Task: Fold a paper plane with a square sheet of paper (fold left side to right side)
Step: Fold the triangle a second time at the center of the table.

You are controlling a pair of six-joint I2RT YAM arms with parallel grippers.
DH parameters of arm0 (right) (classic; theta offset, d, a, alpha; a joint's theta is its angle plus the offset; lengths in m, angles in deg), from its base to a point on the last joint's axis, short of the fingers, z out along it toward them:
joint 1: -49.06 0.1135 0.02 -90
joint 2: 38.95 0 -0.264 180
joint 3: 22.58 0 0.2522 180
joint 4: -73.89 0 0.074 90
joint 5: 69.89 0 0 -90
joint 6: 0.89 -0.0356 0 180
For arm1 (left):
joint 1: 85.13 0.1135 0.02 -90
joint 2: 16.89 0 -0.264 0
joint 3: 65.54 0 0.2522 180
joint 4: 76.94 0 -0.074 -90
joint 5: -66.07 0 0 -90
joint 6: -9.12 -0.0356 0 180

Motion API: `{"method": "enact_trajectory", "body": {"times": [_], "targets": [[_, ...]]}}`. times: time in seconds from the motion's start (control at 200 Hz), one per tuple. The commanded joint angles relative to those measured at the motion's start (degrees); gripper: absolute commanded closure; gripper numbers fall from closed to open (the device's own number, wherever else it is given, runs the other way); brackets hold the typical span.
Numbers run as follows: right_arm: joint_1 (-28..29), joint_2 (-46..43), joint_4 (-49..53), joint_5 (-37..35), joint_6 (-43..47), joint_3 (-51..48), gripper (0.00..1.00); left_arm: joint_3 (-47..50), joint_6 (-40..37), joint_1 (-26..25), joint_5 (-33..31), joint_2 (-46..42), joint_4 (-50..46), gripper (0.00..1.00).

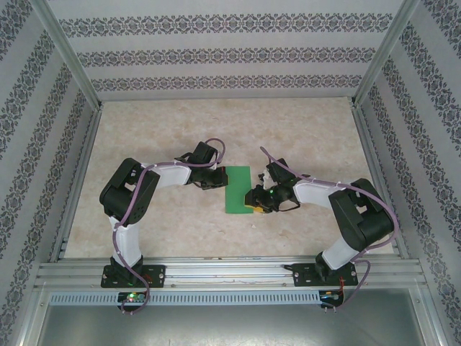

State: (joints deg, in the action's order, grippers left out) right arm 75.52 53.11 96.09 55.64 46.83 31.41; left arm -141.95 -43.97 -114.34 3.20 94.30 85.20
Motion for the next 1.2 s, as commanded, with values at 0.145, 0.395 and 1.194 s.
{"method": "enact_trajectory", "body": {"times": [0.145,0.395,1.194], "targets": [[-1.62,3.32,-2.90,2.18,0.79,4.00,0.60,-0.02,-0.08,-0.72,-1.93,2.28,-5.45,1.00],[-4.29,6.23,-3.12,2.94,2.59,7.45,0.61,-0.12,-0.26,-0.68,-1.83,2.10,-5.34,1.00],[-7.91,9.54,0.44,6.29,4.46,11.45,0.98,-2.24,-6.06,-0.69,-2.88,-8.30,-7.00,0.70]]}}
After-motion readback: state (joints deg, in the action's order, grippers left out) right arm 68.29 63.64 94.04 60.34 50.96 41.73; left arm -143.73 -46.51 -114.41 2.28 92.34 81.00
